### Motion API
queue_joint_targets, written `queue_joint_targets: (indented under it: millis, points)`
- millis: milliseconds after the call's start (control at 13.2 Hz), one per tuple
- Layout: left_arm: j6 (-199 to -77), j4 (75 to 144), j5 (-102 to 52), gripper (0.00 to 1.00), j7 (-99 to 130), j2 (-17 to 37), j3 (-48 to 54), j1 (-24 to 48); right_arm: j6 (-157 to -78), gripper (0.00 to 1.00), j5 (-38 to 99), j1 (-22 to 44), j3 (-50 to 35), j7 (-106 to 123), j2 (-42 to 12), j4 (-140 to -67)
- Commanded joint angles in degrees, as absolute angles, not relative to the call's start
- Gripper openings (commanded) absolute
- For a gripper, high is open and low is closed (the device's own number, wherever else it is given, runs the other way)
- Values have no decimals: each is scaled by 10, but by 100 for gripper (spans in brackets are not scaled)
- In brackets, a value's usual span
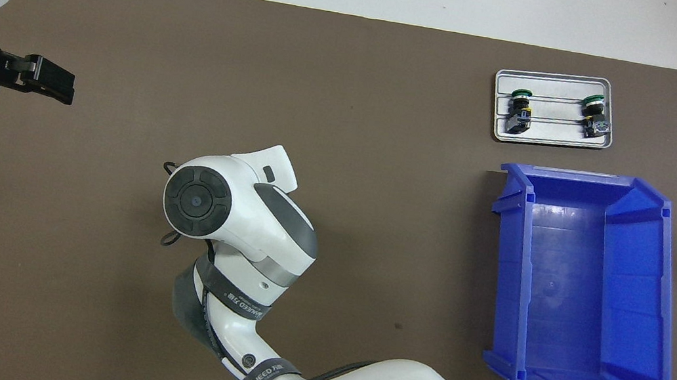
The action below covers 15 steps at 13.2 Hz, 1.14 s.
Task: Place and press button with both arms
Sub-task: 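Lift the button with the right gripper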
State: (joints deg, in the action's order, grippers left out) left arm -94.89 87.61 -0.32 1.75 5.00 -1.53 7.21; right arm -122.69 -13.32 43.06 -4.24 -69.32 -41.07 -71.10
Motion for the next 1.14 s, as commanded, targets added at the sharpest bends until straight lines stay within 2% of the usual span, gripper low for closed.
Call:
queue_joint_targets:
  millis: [0, 303, 531, 607, 759, 834, 910, 1062]
  points:
    - [-958, 897, -10, 100, 13, 33, -14, 68, -1224, 88, -154, 432, -49, -701, -412, -708]
    - [-957, 897, -10, 100, 13, 33, -14, 68, -1220, 88, -157, 439, -48, -701, -402, -747]
    - [-958, 898, -10, 100, 13, 33, -14, 68, -1224, 81, -165, 439, -49, -701, -399, -748]
    - [-957, 898, -10, 100, 13, 33, -14, 68, -1224, 74, -165, 439, -49, -702, -399, -748]
    - [-958, 898, -10, 100, 13, 33, -14, 68, -1222, 45, -165, 439, -49, -702, -399, -746]
    - [-958, 897, -10, 100, 13, 33, -14, 68, -1218, 18, -165, 442, -48, -702, -398, -743]
    - [-957, 897, -10, 100, 13, 33, -14, 68, -1211, 0, -165, 448, -48, -702, -397, -738]
    - [-958, 898, -10, 100, 13, 33, -14, 68, -1194, 0, -164, 453, -47, -702, -396, -737]
